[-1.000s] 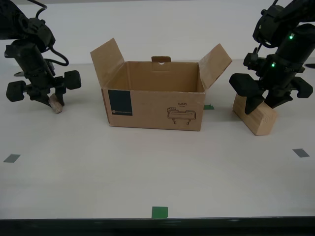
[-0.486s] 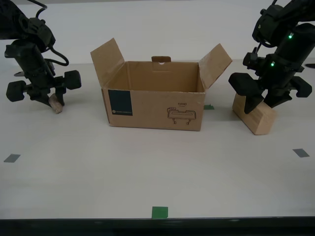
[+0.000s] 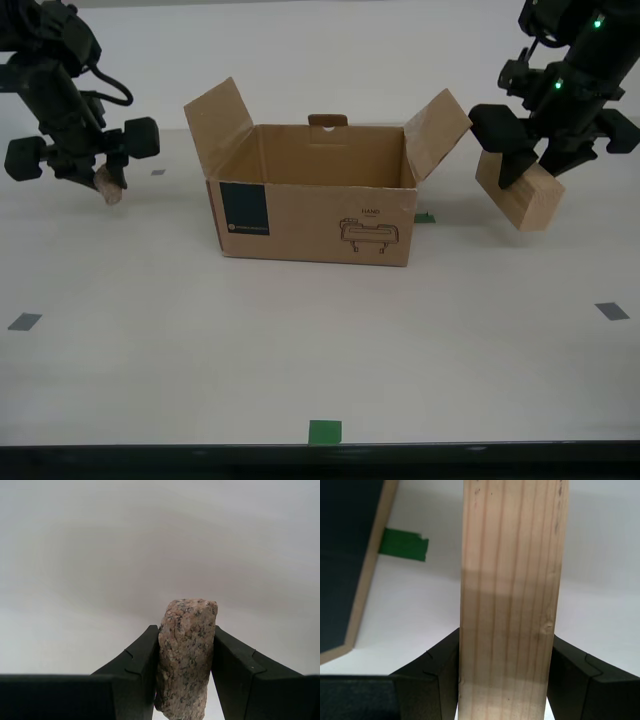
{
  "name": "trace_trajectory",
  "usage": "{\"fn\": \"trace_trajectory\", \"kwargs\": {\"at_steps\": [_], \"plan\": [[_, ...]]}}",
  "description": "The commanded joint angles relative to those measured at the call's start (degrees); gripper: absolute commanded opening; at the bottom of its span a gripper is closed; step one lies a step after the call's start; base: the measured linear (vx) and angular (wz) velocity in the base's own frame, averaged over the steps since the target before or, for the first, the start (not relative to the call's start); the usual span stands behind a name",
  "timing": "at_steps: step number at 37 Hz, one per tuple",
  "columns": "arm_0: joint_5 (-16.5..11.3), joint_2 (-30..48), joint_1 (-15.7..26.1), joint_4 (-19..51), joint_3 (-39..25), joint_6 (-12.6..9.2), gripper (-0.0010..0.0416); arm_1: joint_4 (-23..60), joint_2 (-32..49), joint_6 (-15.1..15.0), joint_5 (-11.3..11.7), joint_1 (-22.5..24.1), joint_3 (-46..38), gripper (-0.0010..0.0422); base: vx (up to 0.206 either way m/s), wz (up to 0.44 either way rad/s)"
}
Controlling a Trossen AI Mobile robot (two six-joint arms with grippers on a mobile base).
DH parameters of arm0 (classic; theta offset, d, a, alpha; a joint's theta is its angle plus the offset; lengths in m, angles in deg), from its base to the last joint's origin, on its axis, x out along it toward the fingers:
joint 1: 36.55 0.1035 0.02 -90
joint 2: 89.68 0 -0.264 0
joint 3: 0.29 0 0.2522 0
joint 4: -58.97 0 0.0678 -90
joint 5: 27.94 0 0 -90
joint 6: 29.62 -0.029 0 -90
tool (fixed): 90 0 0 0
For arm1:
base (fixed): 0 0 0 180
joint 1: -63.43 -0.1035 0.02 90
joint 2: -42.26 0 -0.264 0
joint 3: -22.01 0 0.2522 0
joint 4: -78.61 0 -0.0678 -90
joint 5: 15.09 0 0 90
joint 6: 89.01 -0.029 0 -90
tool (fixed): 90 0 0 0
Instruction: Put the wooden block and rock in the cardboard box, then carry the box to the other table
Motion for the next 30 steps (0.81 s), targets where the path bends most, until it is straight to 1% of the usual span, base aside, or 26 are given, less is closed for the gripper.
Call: {"fn": "trace_trajectory", "kwargs": {"at_steps": [1, 12, 20, 25, 30], "plan": [[0.31, -1.62, 0.02, 0.74, -0.94, -0.09, -0.0001, -0.04, -2.6, -0.5, -0.09, 0.02, -0.04, -0.0001, 0.0, 0.0], [0.57, -7.85, 0.02, 2.54, -2.32, -0.87, -0.0001, -0.07, -11.5, -2.47, -0.09, 0.02, -0.04, -0.0001, 0.0, 0.0], [0.57, -12.35, 0.02, 4.04, -4.33, -0.9, -0.0001, 0.02, -19.06, -3.52, -0.15, 0.02, -0.04, -0.0001, 0.0, 0.0], [0.57, -14.69, 0.02, 4.81, -5.88, -0.92, -0.0001, -0.07, -23.47, -3.74, -2.36, 0.02, -0.04, -0.0001, 0.0, 0.0], [0.57, -16.31, 0.02, 5.81, -7.76, -0.92, -0.0001, -0.26, -26.84, -4.11, -6.25, 0.04, -0.04, -0.0001, 0.0, 0.0]]}}
